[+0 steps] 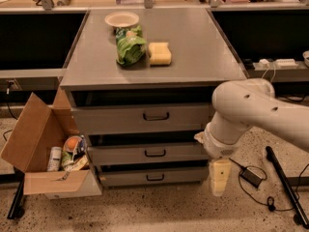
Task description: Open middle drawer
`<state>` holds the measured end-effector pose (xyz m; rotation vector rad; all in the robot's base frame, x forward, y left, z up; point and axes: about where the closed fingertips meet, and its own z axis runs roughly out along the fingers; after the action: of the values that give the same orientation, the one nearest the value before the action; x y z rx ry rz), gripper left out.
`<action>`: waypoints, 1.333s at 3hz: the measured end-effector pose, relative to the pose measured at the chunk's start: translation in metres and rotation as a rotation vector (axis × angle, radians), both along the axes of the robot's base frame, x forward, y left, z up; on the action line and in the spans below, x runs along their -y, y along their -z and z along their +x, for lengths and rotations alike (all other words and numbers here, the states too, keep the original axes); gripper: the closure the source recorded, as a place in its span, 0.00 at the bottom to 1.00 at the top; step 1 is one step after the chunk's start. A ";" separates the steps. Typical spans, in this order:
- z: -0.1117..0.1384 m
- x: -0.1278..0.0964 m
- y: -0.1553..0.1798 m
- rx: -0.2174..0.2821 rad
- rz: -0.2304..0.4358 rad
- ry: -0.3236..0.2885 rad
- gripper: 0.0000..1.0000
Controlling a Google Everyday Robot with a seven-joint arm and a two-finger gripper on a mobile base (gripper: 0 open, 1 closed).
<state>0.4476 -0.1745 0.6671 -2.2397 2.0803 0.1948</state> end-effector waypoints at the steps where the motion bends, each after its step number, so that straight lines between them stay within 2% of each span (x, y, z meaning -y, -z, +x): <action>1: 0.016 0.017 0.087 -0.026 0.039 -0.011 0.00; 2: 0.027 0.023 0.140 -0.038 0.076 -0.013 0.00; 3: 0.027 0.023 0.140 -0.038 0.076 -0.013 0.00; 4: 0.039 0.028 0.159 -0.002 0.028 -0.014 0.00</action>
Offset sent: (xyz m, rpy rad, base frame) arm 0.0457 -0.0334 -0.1837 0.1088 0.0211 0.0135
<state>0.4866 -0.2021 0.5083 -2.2395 2.0501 0.2261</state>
